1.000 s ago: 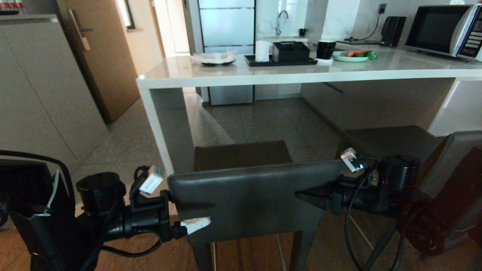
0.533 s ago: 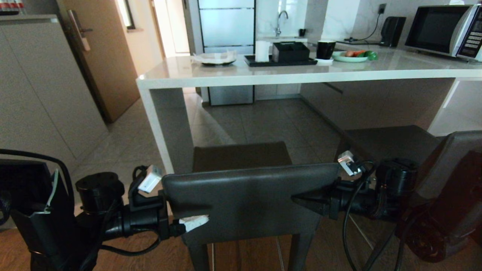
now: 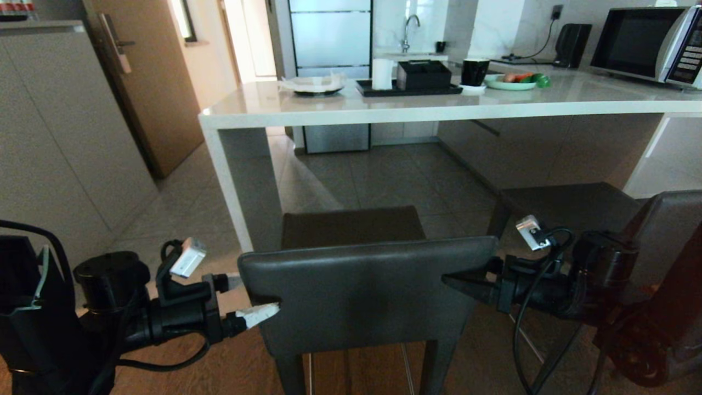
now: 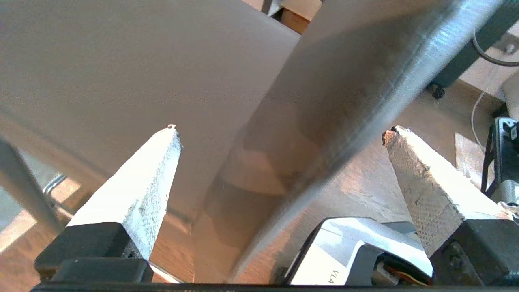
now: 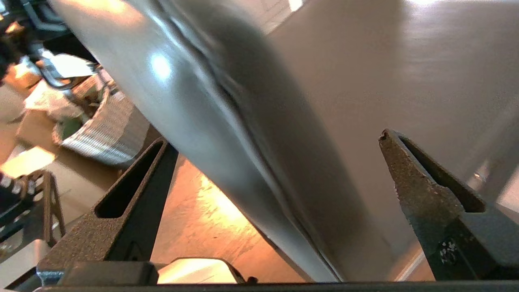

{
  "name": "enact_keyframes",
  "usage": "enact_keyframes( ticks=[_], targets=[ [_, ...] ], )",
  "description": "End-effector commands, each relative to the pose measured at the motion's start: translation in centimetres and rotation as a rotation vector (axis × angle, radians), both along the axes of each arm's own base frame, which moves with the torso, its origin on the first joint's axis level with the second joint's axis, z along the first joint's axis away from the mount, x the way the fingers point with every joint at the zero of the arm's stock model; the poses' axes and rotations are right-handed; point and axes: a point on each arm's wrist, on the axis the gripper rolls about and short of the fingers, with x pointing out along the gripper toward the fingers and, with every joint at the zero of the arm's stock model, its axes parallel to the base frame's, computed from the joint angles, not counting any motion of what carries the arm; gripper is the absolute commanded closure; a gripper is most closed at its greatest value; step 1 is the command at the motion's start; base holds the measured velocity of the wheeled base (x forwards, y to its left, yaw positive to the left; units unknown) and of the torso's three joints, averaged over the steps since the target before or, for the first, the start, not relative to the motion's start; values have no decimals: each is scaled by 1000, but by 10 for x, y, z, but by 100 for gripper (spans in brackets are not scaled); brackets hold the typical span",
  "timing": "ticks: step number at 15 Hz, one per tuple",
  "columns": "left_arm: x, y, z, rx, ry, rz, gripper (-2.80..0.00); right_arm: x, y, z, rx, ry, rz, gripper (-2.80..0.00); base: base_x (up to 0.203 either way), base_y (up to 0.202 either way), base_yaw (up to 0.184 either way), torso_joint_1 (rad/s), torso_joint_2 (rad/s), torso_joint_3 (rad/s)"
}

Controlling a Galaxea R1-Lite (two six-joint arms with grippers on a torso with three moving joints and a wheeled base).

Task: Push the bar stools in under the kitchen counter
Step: Pull the gray chair out from under the dining table, then push the gray chair back under the dining table

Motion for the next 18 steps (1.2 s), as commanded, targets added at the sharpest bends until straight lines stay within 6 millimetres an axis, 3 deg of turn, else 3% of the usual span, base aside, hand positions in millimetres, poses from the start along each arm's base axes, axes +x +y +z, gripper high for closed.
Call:
enact_keyframes(
  ticks=[1, 5, 8, 11, 13, 16, 18],
  targets=[
    [-8, 5, 3, -2, -1, 12, -280, -8, -17, 2, 4, 2, -38, -280, 0, 0, 0, 0, 0, 0],
    [-36, 7, 5, -1, 42, 1, -280, -29, -45, 2, 10, 30, -59, -280, 0, 0, 0, 0, 0, 0],
    [-58, 23, 12, -3, 46, 65, -280, -44, -70, 4, 15, 24, -136, -280, 0, 0, 0, 0, 0, 0],
    [-71, 42, 33, -3, -50, 166, -280, -53, -95, 21, 8, -49, -268, -280, 0, 0, 0, 0, 0, 0],
    [-82, 54, 50, 5, -137, 250, -280, -51, -105, 34, -17, -113, -465, -280, 0, 0, 0, 0, 0, 0],
    [-73, 68, 61, 40, -193, 609, -280, -38, -116, 49, -191, -282, -878, -280, 0, 0, 0, 0, 0, 0],
    [-53, 70, 70, 38, -228, 908, -280, -46, -113, 70, -214, -380, -986, -280, 0, 0, 0, 0, 0, 0]
  ],
)
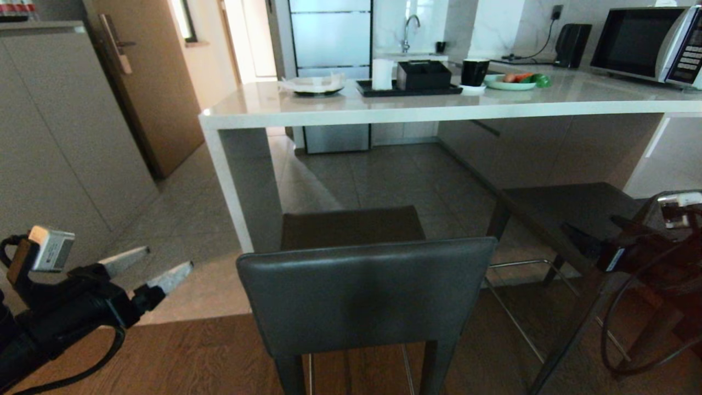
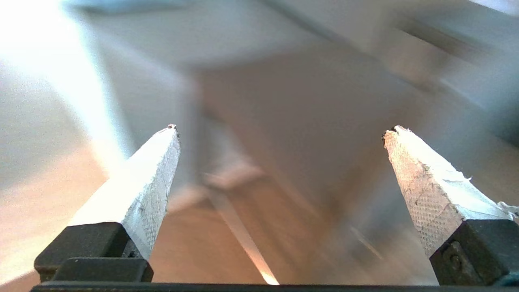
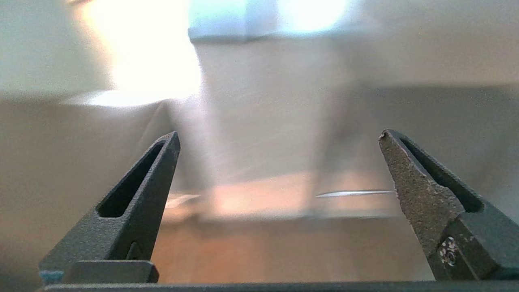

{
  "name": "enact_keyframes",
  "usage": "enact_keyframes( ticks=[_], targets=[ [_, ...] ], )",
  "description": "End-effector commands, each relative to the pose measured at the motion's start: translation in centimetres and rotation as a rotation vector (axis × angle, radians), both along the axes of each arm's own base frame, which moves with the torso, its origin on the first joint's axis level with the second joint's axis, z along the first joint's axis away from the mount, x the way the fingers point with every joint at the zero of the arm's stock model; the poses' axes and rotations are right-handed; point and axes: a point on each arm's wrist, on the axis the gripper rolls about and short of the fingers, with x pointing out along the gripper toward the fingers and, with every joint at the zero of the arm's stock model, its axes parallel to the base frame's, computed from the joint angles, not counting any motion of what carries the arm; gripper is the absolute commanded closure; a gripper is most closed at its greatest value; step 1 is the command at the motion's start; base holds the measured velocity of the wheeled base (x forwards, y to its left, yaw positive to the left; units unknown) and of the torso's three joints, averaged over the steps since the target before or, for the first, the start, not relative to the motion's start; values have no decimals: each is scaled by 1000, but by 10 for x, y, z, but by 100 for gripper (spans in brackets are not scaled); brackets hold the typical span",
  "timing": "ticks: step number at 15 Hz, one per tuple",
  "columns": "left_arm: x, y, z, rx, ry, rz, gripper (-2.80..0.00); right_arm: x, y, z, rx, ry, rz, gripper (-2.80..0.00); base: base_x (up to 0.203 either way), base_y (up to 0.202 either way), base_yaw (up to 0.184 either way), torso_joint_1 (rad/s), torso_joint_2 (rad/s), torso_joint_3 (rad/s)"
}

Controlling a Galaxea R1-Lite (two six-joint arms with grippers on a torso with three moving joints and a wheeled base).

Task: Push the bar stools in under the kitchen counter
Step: Push the gray chair back under the dining table

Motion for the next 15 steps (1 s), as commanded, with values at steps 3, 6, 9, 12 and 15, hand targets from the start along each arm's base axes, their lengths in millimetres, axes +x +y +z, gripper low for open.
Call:
enact_keyframes(
  ticks=[3, 6, 9, 12, 15],
  targets=[
    [25, -9, 27, -68, -134, 491, -280, -28, 19, 49, -25, -160, -111, -280, 0, 0, 0, 0, 0, 0],
    [-7, -23, 56, -99, -235, 436, -280, -60, 37, 78, 28, -194, -88, -280, 0, 0, 0, 0, 0, 0],
    [-49, -27, 89, -109, -269, 412, -280, -97, 48, 107, 104, -182, -40, -280, 0, 0, 0, 0, 0, 0],
    [-104, -30, 126, -107, -245, 377, -280, -146, 55, 127, 126, -182, 44, -280, 0, 0, 0, 0, 0, 0],
    [-161, -30, 138, -111, -268, 320, -280, -198, 56, 127, 123, -186, 138, -280, 0, 0, 0, 0, 0, 0]
  ],
)
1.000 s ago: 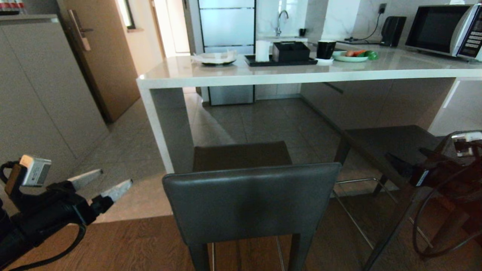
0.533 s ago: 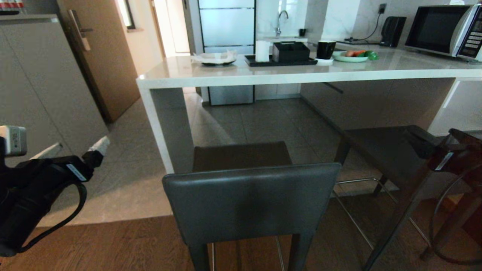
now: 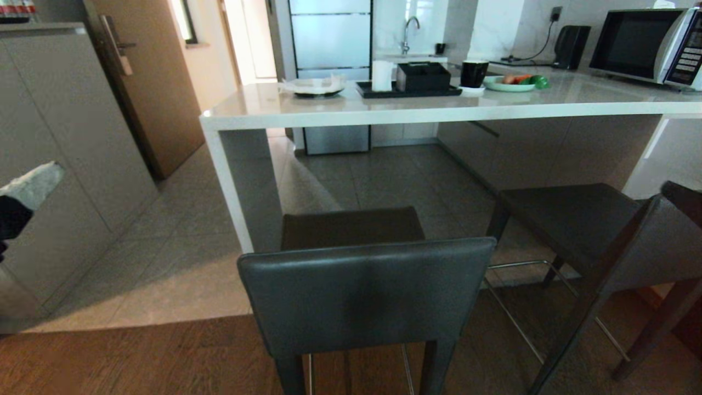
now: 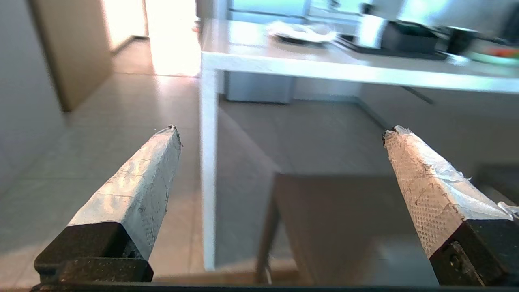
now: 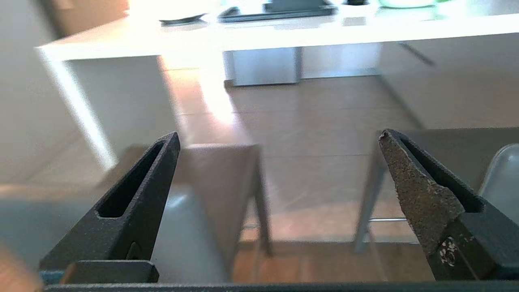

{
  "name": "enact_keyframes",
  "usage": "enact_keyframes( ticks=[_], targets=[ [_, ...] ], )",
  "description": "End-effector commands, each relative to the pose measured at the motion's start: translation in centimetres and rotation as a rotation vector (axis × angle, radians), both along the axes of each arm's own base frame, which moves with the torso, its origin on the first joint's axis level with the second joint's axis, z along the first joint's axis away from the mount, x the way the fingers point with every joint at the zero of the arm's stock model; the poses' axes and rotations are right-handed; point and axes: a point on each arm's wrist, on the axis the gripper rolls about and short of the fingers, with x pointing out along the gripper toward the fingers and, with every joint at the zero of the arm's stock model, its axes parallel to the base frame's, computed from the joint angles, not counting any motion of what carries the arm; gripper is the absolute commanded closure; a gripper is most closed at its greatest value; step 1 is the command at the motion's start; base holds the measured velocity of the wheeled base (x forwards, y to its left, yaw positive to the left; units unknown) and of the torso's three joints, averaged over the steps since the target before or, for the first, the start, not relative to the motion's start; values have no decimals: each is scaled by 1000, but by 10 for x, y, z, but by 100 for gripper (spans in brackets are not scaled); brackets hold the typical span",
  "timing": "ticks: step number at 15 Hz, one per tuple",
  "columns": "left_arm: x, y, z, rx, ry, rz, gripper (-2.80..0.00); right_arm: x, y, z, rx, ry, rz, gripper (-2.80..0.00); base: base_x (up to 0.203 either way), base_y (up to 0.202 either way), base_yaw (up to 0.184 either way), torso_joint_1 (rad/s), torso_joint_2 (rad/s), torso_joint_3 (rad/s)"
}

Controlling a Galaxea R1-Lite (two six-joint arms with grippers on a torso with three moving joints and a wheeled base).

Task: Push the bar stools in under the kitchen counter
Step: Push the gray chair back under the dining table

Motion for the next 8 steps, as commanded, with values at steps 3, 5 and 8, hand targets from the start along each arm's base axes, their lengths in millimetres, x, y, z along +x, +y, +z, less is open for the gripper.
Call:
enact_keyframes(
  ticks=[3, 5, 8],
  targets=[
    [-96, 4, -1, 27, -82, -65, -280, -93, -1, -3, -13, -72, 104, -280, 0, 0, 0, 0, 0, 0],
    [-124, 4, -16, 80, -121, -132, -280, -121, -2, -9, -19, -106, 120, -280, 0, 0, 0, 0, 0, 0],
    [-132, 5, -29, 108, -110, -132, -280, -154, -3, -27, -28, -129, 141, -280, 0, 0, 0, 0, 0, 0]
  ],
)
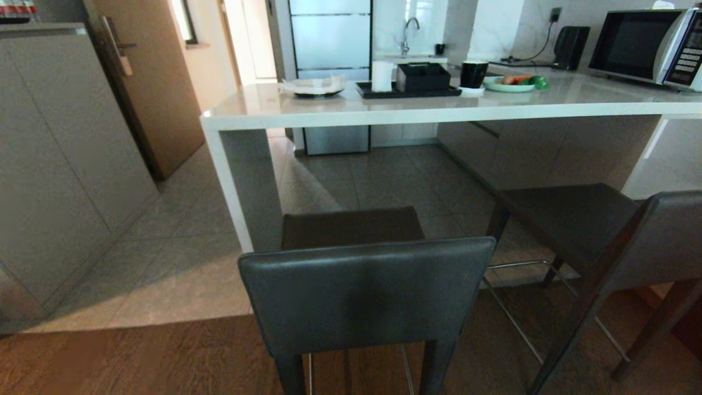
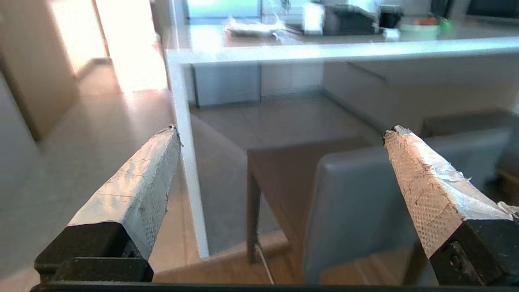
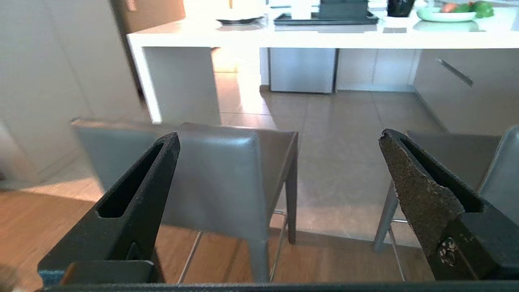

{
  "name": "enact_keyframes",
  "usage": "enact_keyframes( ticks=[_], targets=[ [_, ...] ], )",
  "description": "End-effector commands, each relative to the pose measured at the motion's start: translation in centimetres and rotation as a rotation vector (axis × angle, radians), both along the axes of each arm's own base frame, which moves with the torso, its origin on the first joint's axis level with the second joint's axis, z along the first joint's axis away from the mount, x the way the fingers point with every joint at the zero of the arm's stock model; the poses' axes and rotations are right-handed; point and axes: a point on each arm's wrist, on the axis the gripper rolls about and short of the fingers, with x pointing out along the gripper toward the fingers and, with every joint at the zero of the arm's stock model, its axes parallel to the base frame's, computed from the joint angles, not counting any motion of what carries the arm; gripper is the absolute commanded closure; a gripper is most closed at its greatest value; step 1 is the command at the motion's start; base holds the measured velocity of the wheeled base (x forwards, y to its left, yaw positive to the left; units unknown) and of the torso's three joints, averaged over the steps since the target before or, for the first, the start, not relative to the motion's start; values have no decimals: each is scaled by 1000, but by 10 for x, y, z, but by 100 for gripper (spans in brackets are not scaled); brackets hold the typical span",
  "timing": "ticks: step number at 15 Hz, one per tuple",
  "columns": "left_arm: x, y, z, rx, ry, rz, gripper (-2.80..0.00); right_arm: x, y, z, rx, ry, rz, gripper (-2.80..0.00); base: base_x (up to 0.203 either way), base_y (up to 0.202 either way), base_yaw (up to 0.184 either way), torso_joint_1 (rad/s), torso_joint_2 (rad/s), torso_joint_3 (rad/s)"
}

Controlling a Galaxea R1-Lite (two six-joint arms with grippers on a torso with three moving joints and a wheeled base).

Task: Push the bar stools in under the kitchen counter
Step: Push the gray chair back under the dining table

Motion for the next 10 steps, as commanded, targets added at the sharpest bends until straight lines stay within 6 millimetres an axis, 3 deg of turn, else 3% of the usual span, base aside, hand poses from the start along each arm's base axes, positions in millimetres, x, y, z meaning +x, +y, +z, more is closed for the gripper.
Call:
enact_keyframes(
  ticks=[1, 3, 5, 7, 10],
  targets=[
    [-17, 1, 2, -4, -62, 9, -280, -38, 0, -19, -8, -60, 9, -280, 0, 0, 0, 0, 0, 0],
    [-25, -2, 0, 11, 52, 53, -280, -44, 3, -32, -20, -12, 18, -280, 0, 0, 0, 0, 0, 0],
    [-38, -4, -16, 44, 15, -67, -280, -41, 3, -39, -23, 10, 23, -280, 0, 0, 0, 0, 0, 0],
    [-30, -4, -38, 78, 58, -44, -280, -38, 3, -55, -26, 34, 18, -280, 0, 0, 0, 0, 0, 0],
    [-8, -3, -89, 119, 165, 17, -280, -34, 2, -92, -21, 72, -26, -280, 0, 0, 0, 0, 0, 0]
  ],
)
